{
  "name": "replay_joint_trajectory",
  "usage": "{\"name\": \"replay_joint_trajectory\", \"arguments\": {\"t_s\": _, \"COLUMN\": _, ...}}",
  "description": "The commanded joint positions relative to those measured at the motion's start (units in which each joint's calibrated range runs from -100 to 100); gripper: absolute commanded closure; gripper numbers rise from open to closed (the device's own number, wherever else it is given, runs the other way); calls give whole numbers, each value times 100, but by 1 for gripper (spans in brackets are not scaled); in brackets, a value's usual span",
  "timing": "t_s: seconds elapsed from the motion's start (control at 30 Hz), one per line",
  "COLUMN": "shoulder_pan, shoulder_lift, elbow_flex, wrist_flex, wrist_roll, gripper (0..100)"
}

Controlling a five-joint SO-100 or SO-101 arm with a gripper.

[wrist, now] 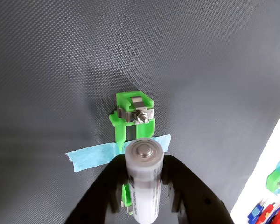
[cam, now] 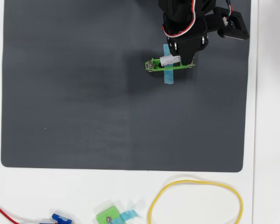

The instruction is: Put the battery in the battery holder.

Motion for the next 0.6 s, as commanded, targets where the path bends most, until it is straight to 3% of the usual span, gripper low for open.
{"name": "replay_joint_trajectory", "arguments": {"t_s": 0.0, "shoulder_pan": -12, "shoulder_lift": 5, "elbow_flex": -69, "wrist_flex": -235, "wrist_roll": 35, "gripper": 100}}
{"name": "replay_joint_trajectory", "arguments": {"t_s": 0.57, "shoulder_pan": 40, "shoulder_lift": 312, "elbow_flex": -104, "wrist_flex": -278, "wrist_roll": 40, "gripper": 100}}
